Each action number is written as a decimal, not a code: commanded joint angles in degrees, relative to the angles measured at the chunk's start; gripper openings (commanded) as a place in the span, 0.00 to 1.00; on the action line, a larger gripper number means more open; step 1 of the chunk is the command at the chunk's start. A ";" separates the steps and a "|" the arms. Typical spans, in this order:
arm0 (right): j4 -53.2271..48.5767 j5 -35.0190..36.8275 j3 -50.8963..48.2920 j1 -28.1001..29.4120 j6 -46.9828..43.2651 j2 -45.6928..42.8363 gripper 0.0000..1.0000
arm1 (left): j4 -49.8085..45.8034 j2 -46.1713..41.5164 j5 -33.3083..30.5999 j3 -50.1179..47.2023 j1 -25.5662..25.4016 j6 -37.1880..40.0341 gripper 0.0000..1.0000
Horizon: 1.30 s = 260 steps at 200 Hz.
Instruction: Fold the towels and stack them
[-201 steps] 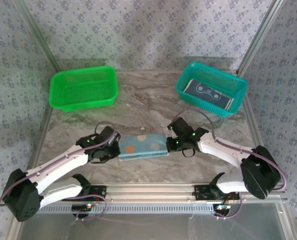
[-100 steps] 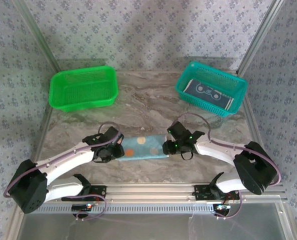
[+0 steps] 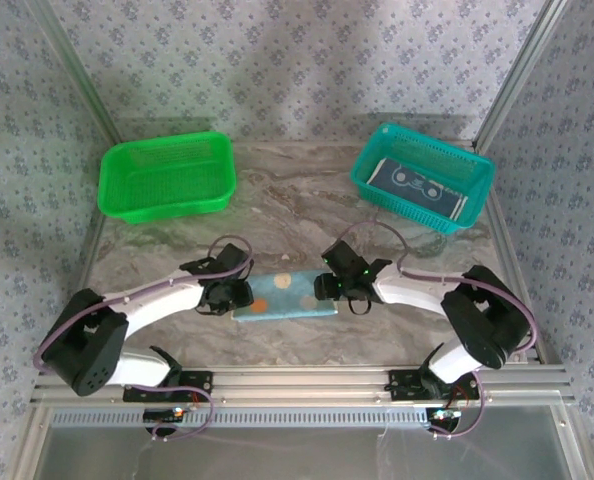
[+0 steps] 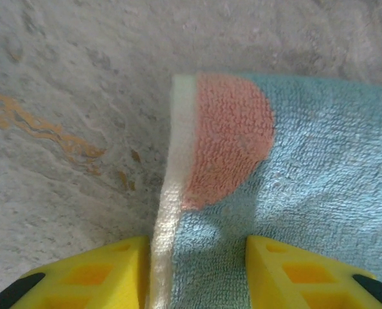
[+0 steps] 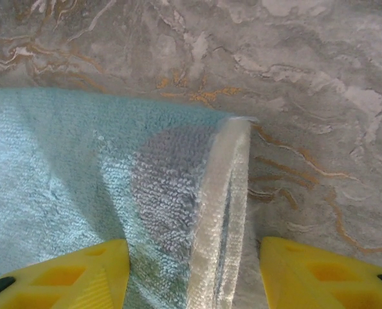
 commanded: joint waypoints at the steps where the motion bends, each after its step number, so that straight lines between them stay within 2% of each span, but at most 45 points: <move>1: 2.48 1.98 0.26 2.87 3.85 2.97 0.59 | 2.29 1.22 1.58 -0.48 -1.09 -0.98 0.42; 14: 1.59 4.63 -0.31 4.47 6.18 4.11 0.57 | 2.43 1.53 1.67 -0.65 -1.46 -1.25 0.42; 26: 1.76 6.16 -1.35 5.55 7.13 5.20 0.51 | 2.36 1.45 1.67 -0.74 -1.70 -1.39 0.42; 40: 2.25 7.58 -2.90 6.27 8.80 6.43 0.36 | 2.18 1.11 1.85 -0.97 -1.70 -1.25 0.42; 53: 2.98 7.48 -3.91 6.06 9.12 7.41 0.26 | 1.21 0.68 1.72 -0.37 -1.67 -0.75 0.42; 65: 2.60 7.64 -4.39 6.13 9.13 7.74 0.10 | 0.01 0.09 1.59 0.44 -1.49 -0.08 0.42; 80: 0.71 8.07 -4.42 5.73 8.90 6.88 0.00 | -1.90 -0.83 1.35 2.05 -1.06 0.89 0.42; 120: -7.22 7.15 -2.29 2.83 5.02 -3.03 0.00 | -8.35 -5.28 0.19 8.13 1.76 4.28 0.43; 150: -18.32 3.86 4.94 -1.76 2.74 -11.61 0.00 | -11.61 -8.81 -0.41 13.06 4.63 6.90 0.46; 169: -25.35 2.16 11.11 -4.87 1.07 -14.84 0.00 | -12.40 -9.86 -1.36 16.06 5.81 8.70 0.54; 181: -29.83 1.79 15.55 -7.06 0.39 -15.94 0.00 | -14.19 -10.16 -1.74 17.79 6.47 9.57 0.72; 208: -38.31 -0.06 26.29 -12.86 -2.10 -15.70 0.00 | -13.82 -10.33 -2.22 19.88 7.05 11.01 0.95; 221: -42.10 -0.45 33.71 -15.81 -3.16 -14.84 0.00 | -13.59 -9.94 -2.84 20.43 7.29 11.19 1.00; 260: -51.11 -4.06 52.22 -26.55 -2.74 -10.02 0.00 | -11.20 -9.21 -1.66 20.37 8.16 12.37 1.00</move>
